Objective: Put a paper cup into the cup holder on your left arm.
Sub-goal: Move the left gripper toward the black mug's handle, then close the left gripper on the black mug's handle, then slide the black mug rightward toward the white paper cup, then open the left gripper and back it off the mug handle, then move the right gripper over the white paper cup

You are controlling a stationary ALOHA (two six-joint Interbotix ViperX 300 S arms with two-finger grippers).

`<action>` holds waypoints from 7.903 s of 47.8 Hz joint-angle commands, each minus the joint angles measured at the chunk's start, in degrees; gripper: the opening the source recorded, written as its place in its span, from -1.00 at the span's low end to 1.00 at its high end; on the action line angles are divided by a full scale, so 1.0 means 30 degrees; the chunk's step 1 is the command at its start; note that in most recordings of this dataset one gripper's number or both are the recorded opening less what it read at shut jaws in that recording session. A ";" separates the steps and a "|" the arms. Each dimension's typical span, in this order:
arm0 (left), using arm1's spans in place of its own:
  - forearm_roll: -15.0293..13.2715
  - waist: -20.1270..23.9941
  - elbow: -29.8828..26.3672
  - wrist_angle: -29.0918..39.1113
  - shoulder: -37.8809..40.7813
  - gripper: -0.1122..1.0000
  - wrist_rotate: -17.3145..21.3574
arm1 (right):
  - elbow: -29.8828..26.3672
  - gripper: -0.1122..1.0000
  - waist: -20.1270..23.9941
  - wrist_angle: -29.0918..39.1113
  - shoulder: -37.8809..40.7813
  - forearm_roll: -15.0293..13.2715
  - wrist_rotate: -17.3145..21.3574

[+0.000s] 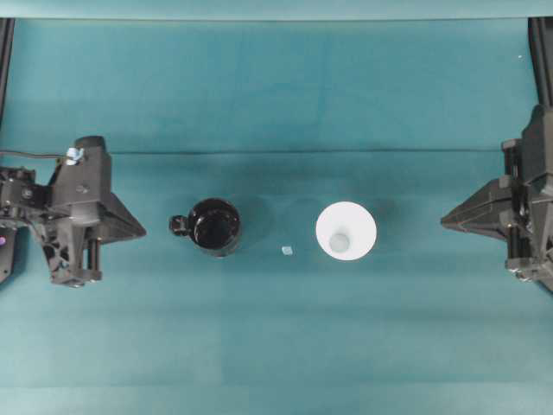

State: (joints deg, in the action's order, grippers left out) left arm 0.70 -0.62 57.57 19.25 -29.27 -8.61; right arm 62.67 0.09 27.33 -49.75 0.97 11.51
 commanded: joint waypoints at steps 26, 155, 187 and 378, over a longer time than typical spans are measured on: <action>0.0146 0.0762 0.0293 -0.1963 0.1611 0.77 0.0000 | -0.0439 -0.83 -0.0029 -0.0059 0.0146 0.0029 0.0146; 0.0176 0.0996 -0.5566 -0.7676 0.9229 -0.22 0.2285 | -0.0439 -0.83 -0.0059 0.0029 0.0146 0.0029 0.0498; 0.0176 0.1377 -0.5625 -0.9551 1.0342 -0.22 0.2373 | -0.0410 -0.83 -0.0059 0.0264 0.0146 0.0029 0.0469; 0.0176 0.0381 -0.3779 -0.4277 0.6211 0.74 0.1963 | -0.9141 0.72 -0.2314 0.2607 1.5615 -0.0557 0.0938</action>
State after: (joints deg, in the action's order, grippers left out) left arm 1.05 0.62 46.67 6.59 -10.11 -2.64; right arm 35.51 -6.42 35.42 -2.99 -0.44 14.15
